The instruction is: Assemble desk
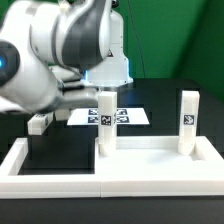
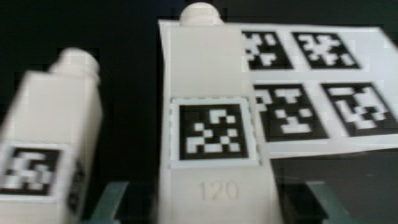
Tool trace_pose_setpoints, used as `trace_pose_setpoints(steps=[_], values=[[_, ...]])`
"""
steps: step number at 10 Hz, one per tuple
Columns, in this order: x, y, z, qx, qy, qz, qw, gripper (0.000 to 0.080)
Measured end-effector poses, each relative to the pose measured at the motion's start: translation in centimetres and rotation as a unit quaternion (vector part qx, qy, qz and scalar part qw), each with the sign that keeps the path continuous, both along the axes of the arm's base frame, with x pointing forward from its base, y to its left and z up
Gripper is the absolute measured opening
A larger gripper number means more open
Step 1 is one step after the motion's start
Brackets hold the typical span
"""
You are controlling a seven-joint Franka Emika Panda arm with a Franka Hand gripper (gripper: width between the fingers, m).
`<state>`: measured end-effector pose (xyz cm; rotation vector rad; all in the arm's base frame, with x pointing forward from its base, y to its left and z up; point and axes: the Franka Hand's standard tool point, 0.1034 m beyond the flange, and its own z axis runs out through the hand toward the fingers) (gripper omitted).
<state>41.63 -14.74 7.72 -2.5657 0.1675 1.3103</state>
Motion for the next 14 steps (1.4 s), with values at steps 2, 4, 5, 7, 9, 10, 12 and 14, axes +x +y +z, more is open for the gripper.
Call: trace_pose_setpoints(steps=[2, 4, 5, 7, 9, 10, 12, 14], values=[[1.3, 0.1, 4.2, 0.003, -0.023, 0.0, 1.0, 0.029], [2.2, 0.1, 5.0, -0.015, -0.103, 0.0, 0.995, 0.029], [2.4, 0.0, 5.0, -0.022, -0.129, -0.003, 0.991, 0.029], [3.8, 0.4, 5.9, -0.04, -0.204, -0.001, 0.978, 0.029], [8.3, 0.4, 10.6, -0.046, -0.269, -0.006, 0.962, 0.029], [10.3, 0.3, 12.1, -0.053, -0.294, 0.004, 0.954, 0.029], [10.5, 0.1, 11.6, -0.066, -0.352, -0.001, 0.934, 0.029], [11.2, -0.4, 11.7, -0.087, -0.415, -0.008, 0.906, 0.029]])
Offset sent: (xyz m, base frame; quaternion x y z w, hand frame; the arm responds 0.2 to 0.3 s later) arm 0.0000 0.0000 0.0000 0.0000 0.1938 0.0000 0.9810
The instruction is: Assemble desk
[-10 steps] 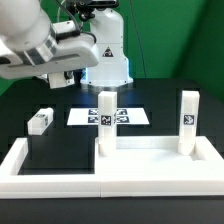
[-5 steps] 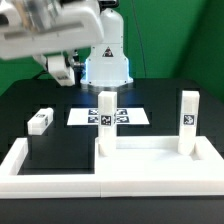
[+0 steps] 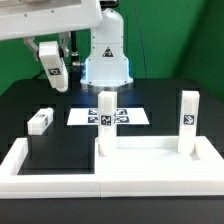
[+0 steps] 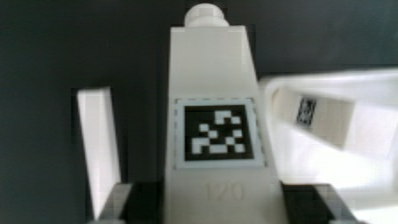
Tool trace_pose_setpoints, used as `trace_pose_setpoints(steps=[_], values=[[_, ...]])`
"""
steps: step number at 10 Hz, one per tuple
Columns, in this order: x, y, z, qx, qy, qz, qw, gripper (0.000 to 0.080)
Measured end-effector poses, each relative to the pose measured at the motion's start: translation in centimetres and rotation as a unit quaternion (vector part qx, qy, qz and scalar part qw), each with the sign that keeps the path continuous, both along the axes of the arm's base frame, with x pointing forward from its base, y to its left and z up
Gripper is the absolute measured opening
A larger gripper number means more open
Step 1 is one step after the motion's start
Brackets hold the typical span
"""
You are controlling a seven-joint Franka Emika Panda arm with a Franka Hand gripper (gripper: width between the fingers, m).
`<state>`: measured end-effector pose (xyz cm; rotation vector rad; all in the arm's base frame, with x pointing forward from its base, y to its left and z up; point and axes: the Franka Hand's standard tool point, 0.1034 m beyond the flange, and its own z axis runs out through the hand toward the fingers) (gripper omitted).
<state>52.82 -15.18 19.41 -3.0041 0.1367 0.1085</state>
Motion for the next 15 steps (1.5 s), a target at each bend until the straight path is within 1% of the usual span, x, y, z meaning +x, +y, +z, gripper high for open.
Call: trace_pose_setpoints(steps=[1, 2, 3, 4, 5, 6, 7, 8, 10, 11, 12, 13, 14, 15], values=[[0.0, 0.1, 0.1, -0.006, -0.016, -0.002, 1.0, 0.029], [1.9, 1.3, 1.1, -0.027, -0.061, -0.016, 0.998, 0.029], [3.8, 3.2, 2.3, -0.041, -0.101, -0.011, 0.994, 0.029], [5.1, 4.8, 3.3, -0.041, -0.115, -0.014, 0.992, 0.029], [6.8, 6.5, 4.4, -0.048, -0.157, -0.03, 0.986, 0.029], [7.7, 9.2, 4.7, -0.052, -0.199, -0.044, 0.978, 0.029], [7.4, 11.6, 4.0, -0.048, -0.216, -0.061, 0.973, 0.029], [6.7, 13.0, 3.7, -0.047, -0.252, -0.085, 0.963, 0.029], [6.7, 12.7, 3.6, -0.067, -0.324, -0.082, 0.94, 0.029], [6.6, 13.2, 3.3, -0.077, -0.359, -0.072, 0.928, 0.029], [6.4, 14.6, 1.9, -0.089, -0.369, -0.036, 0.924, 0.029], [7.2, 15.5, 1.8, -0.094, -0.371, -0.007, 0.924, 0.029], [8.5, 17.4, 2.1, -0.092, -0.376, 0.016, 0.922, 0.029], [9.1, 20.0, 1.9, -0.08, -0.372, 0.02, 0.924, 0.029]])
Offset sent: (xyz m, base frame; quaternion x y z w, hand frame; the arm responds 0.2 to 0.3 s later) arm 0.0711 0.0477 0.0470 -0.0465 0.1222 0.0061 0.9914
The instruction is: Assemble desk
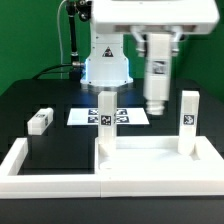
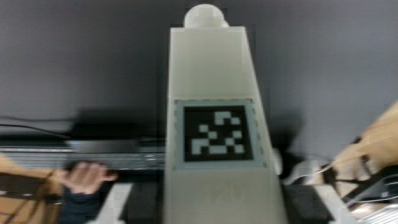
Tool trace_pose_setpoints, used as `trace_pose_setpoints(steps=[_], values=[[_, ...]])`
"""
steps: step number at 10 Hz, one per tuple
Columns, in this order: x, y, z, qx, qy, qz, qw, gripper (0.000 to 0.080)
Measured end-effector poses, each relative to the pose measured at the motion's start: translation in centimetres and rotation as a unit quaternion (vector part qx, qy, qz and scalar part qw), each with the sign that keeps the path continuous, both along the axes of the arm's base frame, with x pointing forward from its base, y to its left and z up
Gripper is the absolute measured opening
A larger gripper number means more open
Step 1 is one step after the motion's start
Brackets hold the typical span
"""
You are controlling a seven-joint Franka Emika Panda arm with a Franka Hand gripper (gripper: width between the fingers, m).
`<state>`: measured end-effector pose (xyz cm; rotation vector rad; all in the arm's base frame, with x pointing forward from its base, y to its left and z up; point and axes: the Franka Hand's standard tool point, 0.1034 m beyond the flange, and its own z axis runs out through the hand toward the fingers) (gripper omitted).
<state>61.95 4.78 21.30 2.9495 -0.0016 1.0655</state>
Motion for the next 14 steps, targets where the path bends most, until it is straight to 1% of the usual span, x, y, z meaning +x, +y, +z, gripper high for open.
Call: trace_pose_setpoints(steps=[1, 2, 3, 4, 5, 6, 7, 8, 9, 11, 13, 14], values=[[-0.3, 1.8, -0.4, 0.011, 0.007, -0.002, 1.0, 0.029], [-0.3, 0.8, -0.3, -0.002, 0.006, 0.002, 1.0, 0.029], [-0.3, 0.5, -0.4, -0.001, 0.006, -0.001, 1.0, 0.029], [-0.3, 0.7, -0.4, -0.002, 0.006, 0.0, 1.0, 0.029], [-0.4, 0.2, -0.6, -0.004, 0.018, 0.003, 1.0, 0.029], [-0.2, -0.5, -0.8, 0.006, 0.042, -0.006, 0.999, 0.029], [0.4, 0.1, -0.7, 0.013, 0.048, -0.008, 0.999, 0.029], [0.5, 0.6, -1.0, 0.014, 0.049, -0.007, 0.999, 0.029], [0.5, 0.3, -1.0, 0.014, 0.049, -0.008, 0.999, 0.029], [0.5, 0.3, -1.0, 0.014, 0.049, -0.008, 0.999, 0.029], [0.4, 0.5, -1.4, 0.014, 0.049, -0.009, 0.999, 0.029], [0.3, 1.6, -2.1, 0.014, 0.048, -0.002, 0.999, 0.029]])
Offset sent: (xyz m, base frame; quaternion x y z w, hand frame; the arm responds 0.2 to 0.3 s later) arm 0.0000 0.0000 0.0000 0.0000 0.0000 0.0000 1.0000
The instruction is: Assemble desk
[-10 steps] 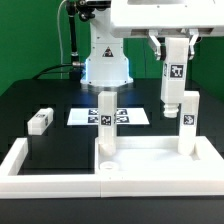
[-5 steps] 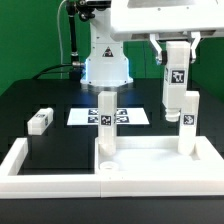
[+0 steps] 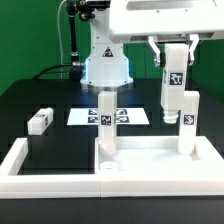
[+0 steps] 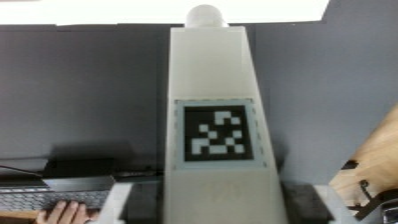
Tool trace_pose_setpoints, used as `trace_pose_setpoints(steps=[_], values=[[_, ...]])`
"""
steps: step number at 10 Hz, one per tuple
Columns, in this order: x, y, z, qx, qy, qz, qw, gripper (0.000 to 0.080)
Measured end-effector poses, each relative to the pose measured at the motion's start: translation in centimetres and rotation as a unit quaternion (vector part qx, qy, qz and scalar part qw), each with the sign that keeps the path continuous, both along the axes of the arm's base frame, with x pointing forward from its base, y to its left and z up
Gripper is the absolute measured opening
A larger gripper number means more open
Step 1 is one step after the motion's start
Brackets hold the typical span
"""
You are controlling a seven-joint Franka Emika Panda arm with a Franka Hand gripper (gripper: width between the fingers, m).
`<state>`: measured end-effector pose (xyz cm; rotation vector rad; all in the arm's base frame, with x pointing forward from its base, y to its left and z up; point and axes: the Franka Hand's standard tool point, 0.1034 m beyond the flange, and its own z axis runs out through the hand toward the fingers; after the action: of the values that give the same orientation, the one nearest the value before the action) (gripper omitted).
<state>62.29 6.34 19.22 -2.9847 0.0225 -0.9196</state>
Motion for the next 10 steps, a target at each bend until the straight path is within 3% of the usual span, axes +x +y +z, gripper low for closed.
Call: trace_pose_setpoints(steps=[2, 4, 9, 10], values=[[-0.2, 2.1, -1.8, 0.005, 0.008, 0.001, 1.0, 0.029], [-0.2, 1.9, -2.7, 0.0, 0.009, 0.001, 1.0, 0.029], [-0.1, 2.2, -3.1, -0.001, 0.012, 0.003, 1.0, 0.029], [0.7, 2.8, -3.0, 0.001, 0.012, 0.005, 1.0, 0.029]])
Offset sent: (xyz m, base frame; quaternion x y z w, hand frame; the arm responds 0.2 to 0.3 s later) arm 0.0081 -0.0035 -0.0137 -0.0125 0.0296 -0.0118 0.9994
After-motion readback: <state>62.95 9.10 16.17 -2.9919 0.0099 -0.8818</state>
